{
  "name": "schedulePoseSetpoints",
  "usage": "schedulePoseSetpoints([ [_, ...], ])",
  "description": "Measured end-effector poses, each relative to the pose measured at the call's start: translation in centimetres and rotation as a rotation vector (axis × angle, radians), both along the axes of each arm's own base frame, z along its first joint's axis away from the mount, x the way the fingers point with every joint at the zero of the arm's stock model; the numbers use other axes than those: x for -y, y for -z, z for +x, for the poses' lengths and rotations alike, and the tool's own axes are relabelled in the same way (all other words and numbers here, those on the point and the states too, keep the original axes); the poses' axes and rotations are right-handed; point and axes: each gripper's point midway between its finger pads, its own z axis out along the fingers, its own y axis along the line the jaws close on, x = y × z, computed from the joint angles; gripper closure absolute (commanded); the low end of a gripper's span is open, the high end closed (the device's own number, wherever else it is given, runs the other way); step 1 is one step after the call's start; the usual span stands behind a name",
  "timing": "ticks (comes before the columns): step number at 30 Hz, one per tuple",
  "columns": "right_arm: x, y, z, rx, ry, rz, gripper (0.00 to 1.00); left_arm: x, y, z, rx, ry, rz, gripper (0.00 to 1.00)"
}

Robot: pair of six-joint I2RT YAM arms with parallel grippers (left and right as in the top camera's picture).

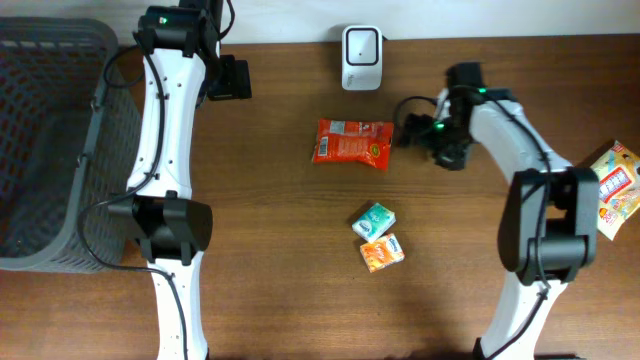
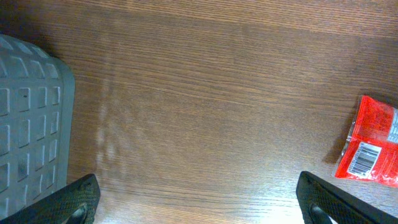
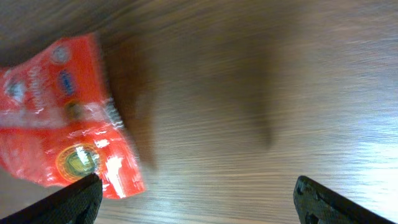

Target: Scan the item barcode

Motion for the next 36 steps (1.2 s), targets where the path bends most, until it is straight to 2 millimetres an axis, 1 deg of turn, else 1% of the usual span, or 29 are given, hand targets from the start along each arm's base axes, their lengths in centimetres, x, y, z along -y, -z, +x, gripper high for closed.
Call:
schedulePoseSetpoints([
  [1, 0.7, 0.0, -0.3, -0.015, 0.019, 0.013, 0.01, 0.0, 0.0, 0.0, 0.000, 0.000, 0.000, 0.01],
  [3, 3.2, -0.1, -1.8, -0.089, 0.085, 0.072, 0.01, 0.1, 0.0, 0.1, 0.003, 0.001, -0.003, 0.01],
  [5, 4.3, -0.3, -3.1, -0.132, 0.098, 0.119, 0.02, 0.4, 0.0, 0.1, 0.005, -0.004, -0.023, 0.01],
  [6, 4.5, -0.4, -3.6, -0.147, 0.097, 0.140, 0.01, 0.8, 0.1, -0.1, -0.007, -0.002, -0.051, 0.01],
  [8, 4.3, -0.7, -4.5, -0.173, 0.072, 0.168, 0.02, 2.2, 0.3, -0.8, -0.039, 0.016, -0.130, 0.01],
  [11, 3.1, -1.7, -5.5, -0.183, 0.014, 0.207, 0.02, 4.6, 0.6, -1.2, -0.065, 0.078, -0.243, 0.01],
  [12, 2.6, -2.5, -5.8, -0.177, -0.006, 0.215, 0.01, 5.3, 0.9, -1.5, -0.084, 0.097, -0.263, 0.01],
  [13, 2.2, -3.2, -5.9, -0.165, -0.022, 0.217, 0.01, 6.0, 1.6, -2.0, -0.114, 0.116, -0.280, 0.01],
  [14, 1.9, -4.4, -6.0, -0.137, -0.038, 0.218, 0.02, 7.0, 3.0, -2.7, -0.164, 0.139, -0.290, 0.01],
  [15, 1.7, -6.3, -6.1, -0.094, -0.051, 0.218, 0.02, 7.9, 4.0, -3.2, -0.198, 0.155, -0.295, 0.01],
  [16, 1.7, -7.4, -6.2, -0.067, -0.056, 0.213, 0.01, 9.3, 6.0, -3.9, -0.247, 0.183, -0.299, 0.01],
  [18, 1.7, -9.5, -6.5, -0.018, -0.064, 0.202, 0.02, 10.7, 7.9, -4.7, -0.299, 0.206, -0.296, 0.01],
  [19, 1.7, -10.8, -6.7, 0.019, -0.070, 0.191, 0.02, 11.3, 8.9, -5.4, -0.332, 0.219, -0.292, 0.01],
  [20, 1.8, -12.6, -6.9, 0.072, -0.077, 0.175, 0.02, 12.3, 10.0, -5.8, -0.353, 0.238, -0.290, 0.01],
  [22, 2.0, -15.0, -7.2, 0.144, -0.082, 0.144, 0.02, 14.2, 11.2, -5.8, -0.352, 0.278, -0.305, 0.01],
  [23, 2.1, -15.6, -7.3, 0.164, -0.083, 0.135, 0.01, 15.1, 11.3, -5.7, -0.339, 0.299, -0.319, 0.01],
  [25, 2.2, -16.2, -7.4, 0.183, -0.084, 0.120, 0.02, 16.7, 11.3, -5.3, -0.307, 0.336, -0.344, 0.01],
  [27, 2.4, -16.0, -7.4, 0.180, -0.082, 0.111, 0.02, 18.3, 11.3, -4.6, -0.262, 0.373, -0.367, 0.01],
  [30, 2.6, -15.8, -7.4, 0.174, -0.079, 0.102, 0.01, 20.0, 11.8, -4.3, -0.230, 0.409, -0.403, 0.01],
  [32, 2.6, -15.8, -7.4, 0.174, -0.079, 0.098, 0.01, 20.5, 12.3, -4.3, -0.234, 0.415, -0.430, 0.01],
  [35, 2.7, -15.7, -7.4, 0.173, -0.079, 0.095, 0.02, 20.1, 13.6, -4.1, -0.257, 0.403, -0.469, 0.01],
  [36, 2.7, -15.7, -7.4, 0.173, -0.078, 0.095, 0.02, 20.1, 13.7, -4.1, -0.260, 0.409, -0.476, 0.01],
])
